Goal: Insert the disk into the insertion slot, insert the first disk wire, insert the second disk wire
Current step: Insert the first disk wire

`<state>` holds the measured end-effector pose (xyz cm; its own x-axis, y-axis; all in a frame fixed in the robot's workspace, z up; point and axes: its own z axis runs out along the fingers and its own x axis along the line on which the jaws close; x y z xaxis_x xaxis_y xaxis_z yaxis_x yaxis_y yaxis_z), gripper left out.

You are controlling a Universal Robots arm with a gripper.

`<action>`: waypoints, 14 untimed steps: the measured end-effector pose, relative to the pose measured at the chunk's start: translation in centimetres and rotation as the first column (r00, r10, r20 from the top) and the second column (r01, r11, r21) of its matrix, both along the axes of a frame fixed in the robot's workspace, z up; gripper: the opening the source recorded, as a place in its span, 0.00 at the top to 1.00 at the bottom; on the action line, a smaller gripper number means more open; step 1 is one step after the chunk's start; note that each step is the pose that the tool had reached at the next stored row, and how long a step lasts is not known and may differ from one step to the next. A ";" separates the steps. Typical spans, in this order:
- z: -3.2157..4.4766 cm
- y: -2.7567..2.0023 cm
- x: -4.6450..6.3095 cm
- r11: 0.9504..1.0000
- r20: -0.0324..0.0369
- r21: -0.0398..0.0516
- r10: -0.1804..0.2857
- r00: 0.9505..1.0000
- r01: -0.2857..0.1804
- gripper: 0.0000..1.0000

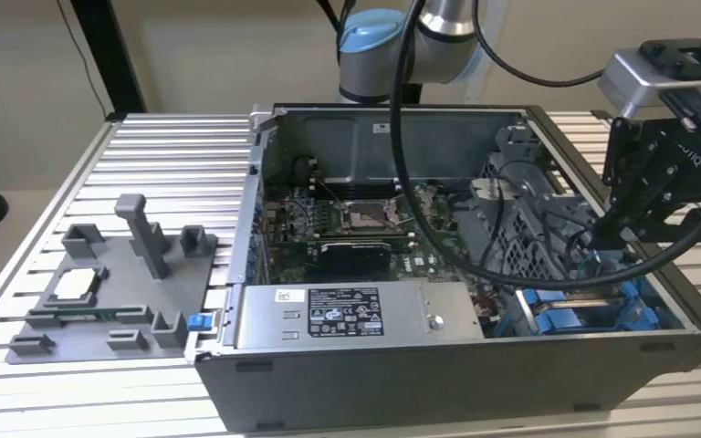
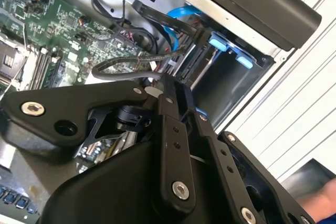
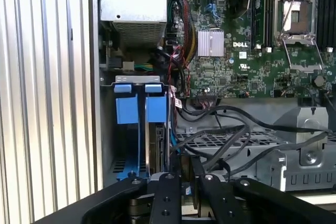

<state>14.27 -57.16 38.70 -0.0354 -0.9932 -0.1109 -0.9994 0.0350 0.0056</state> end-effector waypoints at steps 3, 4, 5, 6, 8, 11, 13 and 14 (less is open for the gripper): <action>-0.14 -0.39 0.1 1.000 0.000 -0.009 0.000 1.000 0.000 1.00; -0.22 -0.49 0.1 1.000 0.000 -0.012 0.000 1.000 0.000 1.00; -0.31 -0.59 0.1 1.000 0.000 -0.014 0.000 1.000 0.000 1.00; -0.40 -0.68 0.1 1.000 0.000 -0.017 0.000 1.000 0.000 1.00; -0.58 -0.84 0.1 1.000 0.000 -0.022 0.000 1.000 0.000 1.00; -0.79 -0.96 0.2 0.999 0.000 -0.034 0.000 1.000 0.000 1.00; -1.02 -0.98 0.2 0.999 0.000 -0.040 0.000 1.000 0.000 1.00; -1.13 -0.98 0.2 0.999 0.000 -0.043 0.000 1.000 0.000 1.00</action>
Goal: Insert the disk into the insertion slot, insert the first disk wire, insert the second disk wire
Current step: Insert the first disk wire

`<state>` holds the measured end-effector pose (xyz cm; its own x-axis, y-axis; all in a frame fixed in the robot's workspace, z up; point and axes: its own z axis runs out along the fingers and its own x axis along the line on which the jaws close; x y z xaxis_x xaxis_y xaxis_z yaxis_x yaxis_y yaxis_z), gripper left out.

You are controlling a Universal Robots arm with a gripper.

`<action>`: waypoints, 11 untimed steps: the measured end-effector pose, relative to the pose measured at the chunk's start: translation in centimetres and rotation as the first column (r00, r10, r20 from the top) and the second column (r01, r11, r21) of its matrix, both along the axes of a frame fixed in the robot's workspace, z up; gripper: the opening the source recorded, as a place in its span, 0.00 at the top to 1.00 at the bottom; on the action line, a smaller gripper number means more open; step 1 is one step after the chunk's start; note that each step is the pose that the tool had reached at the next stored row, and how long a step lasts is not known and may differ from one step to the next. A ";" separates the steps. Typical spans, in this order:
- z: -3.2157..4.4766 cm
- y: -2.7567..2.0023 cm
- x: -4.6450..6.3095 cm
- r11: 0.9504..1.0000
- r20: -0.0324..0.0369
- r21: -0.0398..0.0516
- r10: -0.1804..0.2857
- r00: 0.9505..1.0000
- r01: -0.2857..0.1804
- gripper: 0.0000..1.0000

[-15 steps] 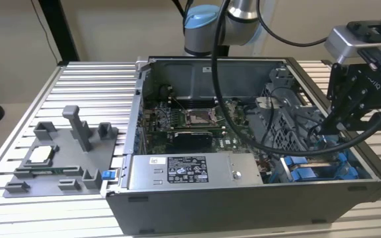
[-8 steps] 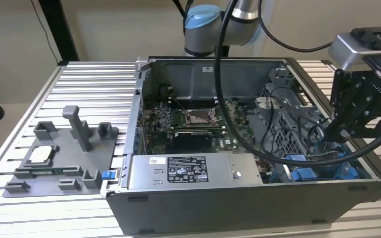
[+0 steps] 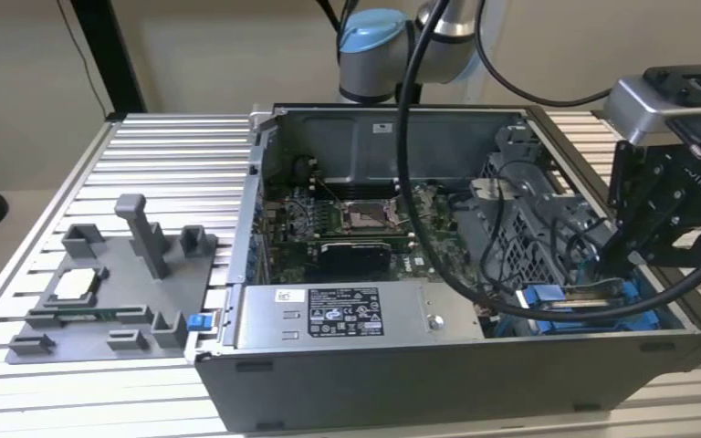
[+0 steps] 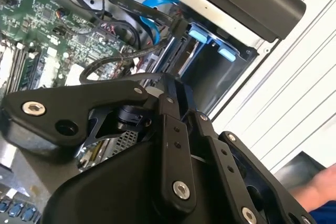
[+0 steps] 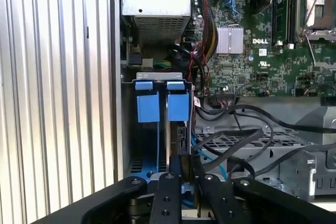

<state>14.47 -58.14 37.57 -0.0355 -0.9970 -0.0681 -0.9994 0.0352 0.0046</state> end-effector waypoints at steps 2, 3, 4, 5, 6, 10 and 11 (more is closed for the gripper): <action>-0.25 0.00 0.0 1.000 0.000 -0.007 0.000 1.000 0.000 1.00; -0.36 0.00 0.0 1.000 0.000 -0.011 0.000 1.000 0.000 1.00; -0.48 0.00 0.1 1.000 0.000 -0.014 0.000 1.000 0.000 1.00; -0.61 0.00 0.1 1.000 0.000 -0.018 0.000 1.000 0.000 1.00; -0.75 0.00 0.1 1.000 0.000 -0.022 0.000 1.000 0.000 1.00; -1.28 0.00 0.3 0.999 0.000 -0.037 0.000 1.000 0.000 1.00; -1.38 0.00 0.3 0.999 0.000 -0.040 0.000 1.000 0.000 1.00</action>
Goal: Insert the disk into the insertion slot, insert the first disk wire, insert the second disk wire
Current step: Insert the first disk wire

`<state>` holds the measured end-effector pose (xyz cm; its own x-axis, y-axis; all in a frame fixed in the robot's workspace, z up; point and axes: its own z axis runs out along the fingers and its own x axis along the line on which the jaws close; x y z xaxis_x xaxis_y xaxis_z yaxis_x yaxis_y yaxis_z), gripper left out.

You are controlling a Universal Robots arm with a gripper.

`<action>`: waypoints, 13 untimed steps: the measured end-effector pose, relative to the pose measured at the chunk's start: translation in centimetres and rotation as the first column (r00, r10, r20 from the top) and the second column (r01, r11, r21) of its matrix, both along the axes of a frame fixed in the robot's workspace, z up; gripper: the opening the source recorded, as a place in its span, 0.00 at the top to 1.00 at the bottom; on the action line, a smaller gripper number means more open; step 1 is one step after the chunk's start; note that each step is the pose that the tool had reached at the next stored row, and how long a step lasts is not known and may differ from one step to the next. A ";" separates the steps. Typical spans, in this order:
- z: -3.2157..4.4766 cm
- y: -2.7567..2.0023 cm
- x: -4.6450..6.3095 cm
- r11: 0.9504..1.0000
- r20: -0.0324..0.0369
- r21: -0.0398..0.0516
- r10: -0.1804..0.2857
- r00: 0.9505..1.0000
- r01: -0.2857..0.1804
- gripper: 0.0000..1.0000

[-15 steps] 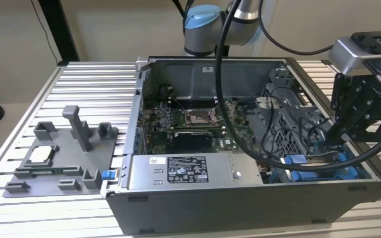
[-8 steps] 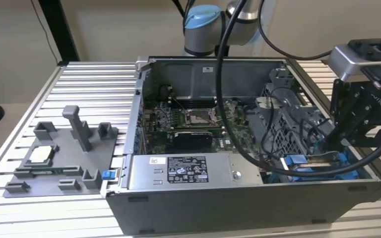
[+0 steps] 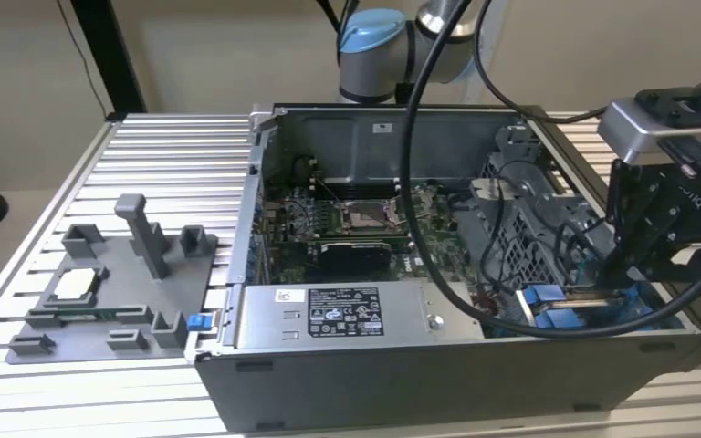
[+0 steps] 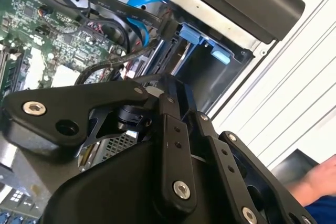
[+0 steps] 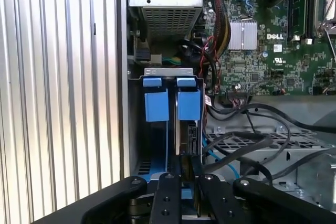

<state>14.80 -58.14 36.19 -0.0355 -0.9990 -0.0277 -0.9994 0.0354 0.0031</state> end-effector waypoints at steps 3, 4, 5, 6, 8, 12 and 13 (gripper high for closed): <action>-0.04 0.00 0.0 1.000 0.000 -0.001 0.000 1.000 0.000 1.00; -0.07 0.00 0.0 1.000 0.000 -0.001 0.000 1.000 0.000 1.00; -0.08 0.00 0.1 1.000 0.000 -0.001 0.000 1.000 0.000 1.00; -0.08 0.00 0.1 1.000 0.000 -0.001 0.000 1.000 0.000 1.00; -0.09 0.00 0.1 1.000 0.000 -0.001 0.000 1.000 0.000 1.00; -0.21 0.06 0.1 1.000 0.000 -0.001 0.000 1.000 0.000 1.00; -0.23 0.11 0.2 1.000 0.000 -0.001 0.000 1.000 0.000 1.00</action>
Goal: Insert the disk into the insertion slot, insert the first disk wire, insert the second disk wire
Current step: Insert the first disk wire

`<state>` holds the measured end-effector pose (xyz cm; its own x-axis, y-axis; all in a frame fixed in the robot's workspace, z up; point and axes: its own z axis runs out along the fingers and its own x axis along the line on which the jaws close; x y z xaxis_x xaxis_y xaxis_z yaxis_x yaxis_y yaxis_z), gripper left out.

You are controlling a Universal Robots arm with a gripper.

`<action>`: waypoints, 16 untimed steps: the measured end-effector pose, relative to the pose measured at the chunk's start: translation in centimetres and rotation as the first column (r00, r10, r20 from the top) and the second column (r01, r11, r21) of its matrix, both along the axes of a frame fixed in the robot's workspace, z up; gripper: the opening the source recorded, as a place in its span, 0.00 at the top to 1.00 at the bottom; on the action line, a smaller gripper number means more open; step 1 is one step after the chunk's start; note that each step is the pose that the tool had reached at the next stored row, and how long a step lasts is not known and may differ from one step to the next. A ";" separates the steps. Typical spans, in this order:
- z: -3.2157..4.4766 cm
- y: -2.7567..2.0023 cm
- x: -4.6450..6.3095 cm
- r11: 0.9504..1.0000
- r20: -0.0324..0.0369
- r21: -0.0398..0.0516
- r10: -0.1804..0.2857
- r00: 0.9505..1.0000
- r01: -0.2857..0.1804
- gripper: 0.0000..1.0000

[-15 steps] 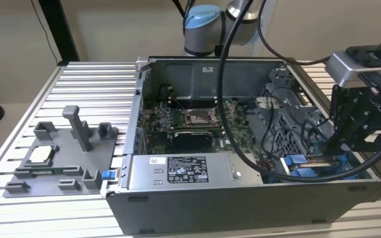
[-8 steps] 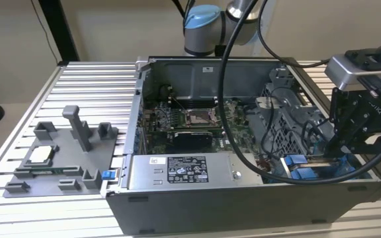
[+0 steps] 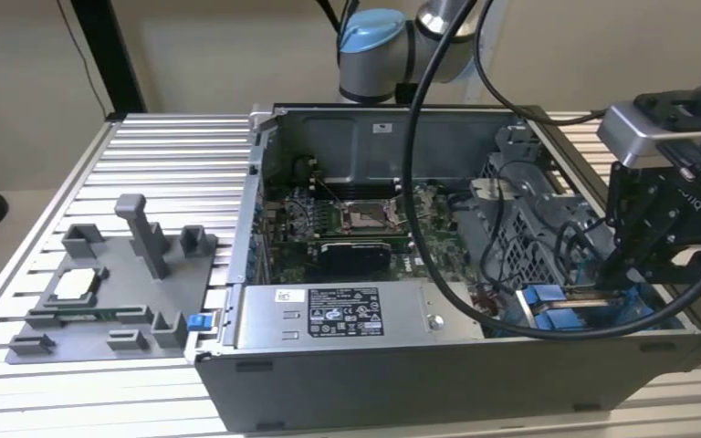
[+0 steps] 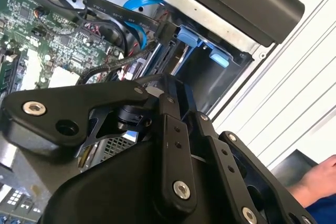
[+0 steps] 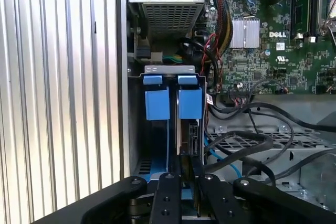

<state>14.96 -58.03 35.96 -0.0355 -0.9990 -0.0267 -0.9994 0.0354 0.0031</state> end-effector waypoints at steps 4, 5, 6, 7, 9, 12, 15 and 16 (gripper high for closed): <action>-0.15 0.30 0.2 1.000 0.000 0.000 0.000 1.000 0.000 1.00; -0.21 0.36 0.3 1.000 0.000 0.000 0.000 1.000 0.000 1.00; -0.26 0.41 0.4 1.000 0.000 0.000 0.001 1.000 -0.001 1.00; -0.30 0.45 0.5 1.000 0.000 0.000 0.001 1.000 -0.001 1.00; -0.33 0.51 0.6 1.000 0.000 -0.001 0.001 1.000 -0.001 1.00; -0.34 0.52 0.6 1.000 0.000 -0.001 0.001 1.000 -0.001 1.00; -0.34 0.53 0.6 1.000 0.000 -0.001 0.001 1.000 -0.001 1.00; -0.34 0.54 0.6 1.000 0.000 -0.001 0.001 1.000 -0.001 1.00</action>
